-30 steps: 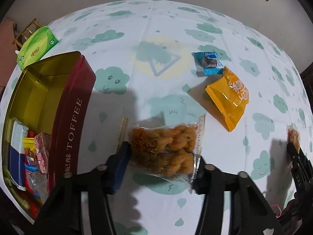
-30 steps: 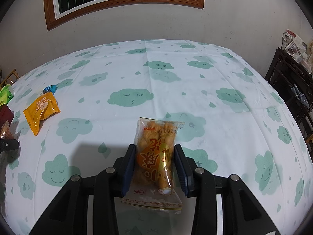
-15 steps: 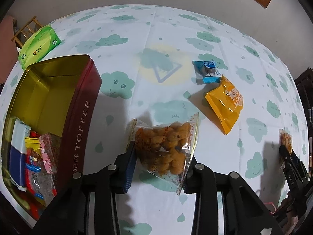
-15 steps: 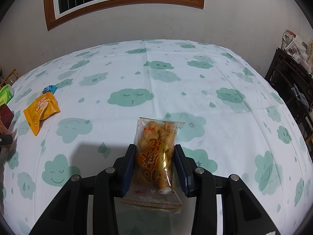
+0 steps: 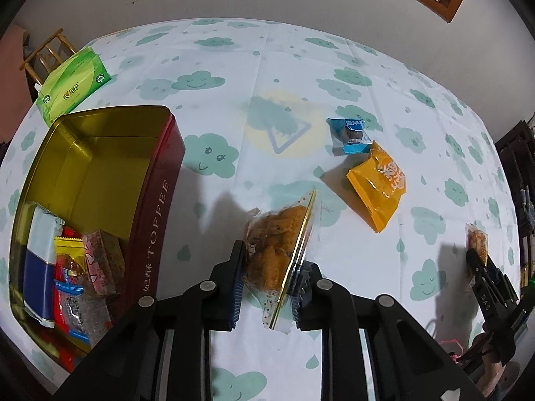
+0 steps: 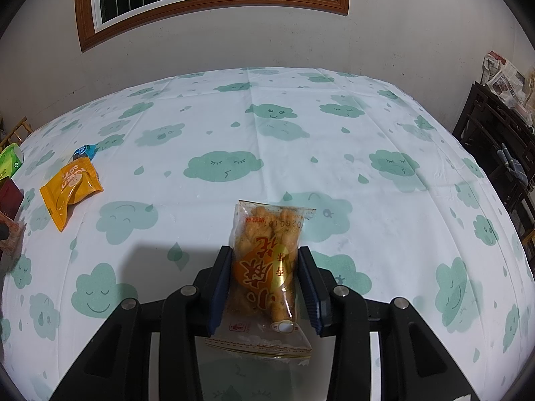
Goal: Organize snacks
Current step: 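Carry the peanut bag into the gold tin with the left gripper and release it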
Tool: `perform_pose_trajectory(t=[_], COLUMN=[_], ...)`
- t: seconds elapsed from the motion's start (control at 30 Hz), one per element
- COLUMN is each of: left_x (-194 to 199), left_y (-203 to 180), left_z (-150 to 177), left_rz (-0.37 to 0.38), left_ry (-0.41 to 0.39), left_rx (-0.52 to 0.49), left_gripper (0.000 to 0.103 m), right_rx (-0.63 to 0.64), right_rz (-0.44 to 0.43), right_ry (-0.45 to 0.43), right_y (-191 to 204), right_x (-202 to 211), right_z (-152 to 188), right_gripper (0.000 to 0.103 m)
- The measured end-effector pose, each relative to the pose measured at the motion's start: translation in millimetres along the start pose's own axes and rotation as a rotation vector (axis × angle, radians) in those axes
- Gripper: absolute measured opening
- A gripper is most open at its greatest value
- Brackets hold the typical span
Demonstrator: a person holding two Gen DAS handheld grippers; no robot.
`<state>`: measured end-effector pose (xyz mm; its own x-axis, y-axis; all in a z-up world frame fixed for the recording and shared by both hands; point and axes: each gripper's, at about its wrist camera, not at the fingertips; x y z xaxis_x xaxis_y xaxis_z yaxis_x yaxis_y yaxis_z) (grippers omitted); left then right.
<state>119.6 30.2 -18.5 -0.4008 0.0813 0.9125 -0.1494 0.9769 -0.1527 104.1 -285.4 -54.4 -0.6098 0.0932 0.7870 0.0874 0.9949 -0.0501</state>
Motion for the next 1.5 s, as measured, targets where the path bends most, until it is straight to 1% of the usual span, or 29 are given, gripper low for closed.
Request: perform_pose_trajectory(t=[0.2,0.47,0.63,0.93,1.17,1.37,1.5], left_x=[6.1,25.0,43.8,76.3,97.9,96.4,86.3], left_y=[-0.3,-0.6,6.2,38.9,79.8,110.7,126.8], left_z=[-0.1,-2.7,-7.6,-17.2,-25.5,-27.3,-25.5], left_rz=[0.006,0.016,0.002,-0.014,-0.07,-0.132,-0.164], left_ry=[-0.01,-0.046,-0.093,-0.157,-0.205,-0.202,-0.175], left_rx=[-0.006,-0.028,-0.039,-0.005,0.045,0.089,0.103], left_gripper=[0.019,0.019,0.019,0.019,0.019,0.019,0.019], right_rx=[0.0,0.0,0.0,0.001,0.001,0.001,0.002], right_rz=[0.0,0.0,0.0,0.0,0.0,0.001,0.001], right_ry=[0.0,0.0,0.0,0.0,0.0,0.001,0.0], right_y=[0.0,-0.2,0.0,-0.3,-0.2,-0.3,-0.2], right_x=[0.0,0.1,0.2,0.3,0.2,0.2,0.1], right_z=[0.0,0.0,-0.1,0.0,0.0,0.0,0.1], right_gripper=[0.04,0.04,0.04,0.04,0.04,0.04,0.04])
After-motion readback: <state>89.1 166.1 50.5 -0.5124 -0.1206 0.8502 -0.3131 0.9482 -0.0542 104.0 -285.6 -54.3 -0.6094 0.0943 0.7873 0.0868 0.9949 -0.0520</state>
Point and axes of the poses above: each gripper's, at about its wrist camera, not at the fingertips, and x roughly against the way its jaws point, y to its left, z to its underside, and after that the axes turned 2 degrees about z, right-handed
